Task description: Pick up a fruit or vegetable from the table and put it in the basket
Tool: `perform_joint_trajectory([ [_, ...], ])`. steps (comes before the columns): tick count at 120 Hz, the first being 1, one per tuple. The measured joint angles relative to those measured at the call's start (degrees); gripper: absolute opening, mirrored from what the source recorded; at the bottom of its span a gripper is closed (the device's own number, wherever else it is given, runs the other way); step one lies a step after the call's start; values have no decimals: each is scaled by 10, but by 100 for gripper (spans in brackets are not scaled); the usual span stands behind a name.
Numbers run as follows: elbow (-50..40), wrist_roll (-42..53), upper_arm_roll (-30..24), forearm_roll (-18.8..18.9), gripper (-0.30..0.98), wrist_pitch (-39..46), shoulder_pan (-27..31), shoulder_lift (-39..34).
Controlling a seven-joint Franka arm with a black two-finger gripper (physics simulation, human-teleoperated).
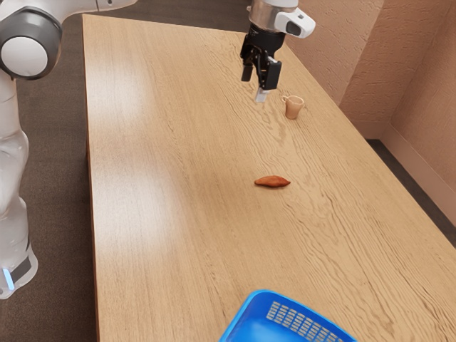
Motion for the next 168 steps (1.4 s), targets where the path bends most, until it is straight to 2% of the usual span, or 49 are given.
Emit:
perform_joint_trajectory([
  [20,8,-3,0,-4,69,-3,2,0],
  [31,130,-4,-2,-6,69,-23,5,-2],
  [41,169,-5,-1,-6,69,-36,9,18],
  [49,172,-5,7,-6,68,-38,21,52],
  [59,172,-6,11,-7,68,-36,92,104],
  [65,171,-6,12,-7,69,-35,113,126],
  [90,164,-8,8,-11,69,-17,113,163],
  [105,164,-8,10,-31,69,15,116,201],
  [151,-13,6,8,-21,69,194,59,189],
  [168,-39,20,7,-8,69,235,39,181],
])
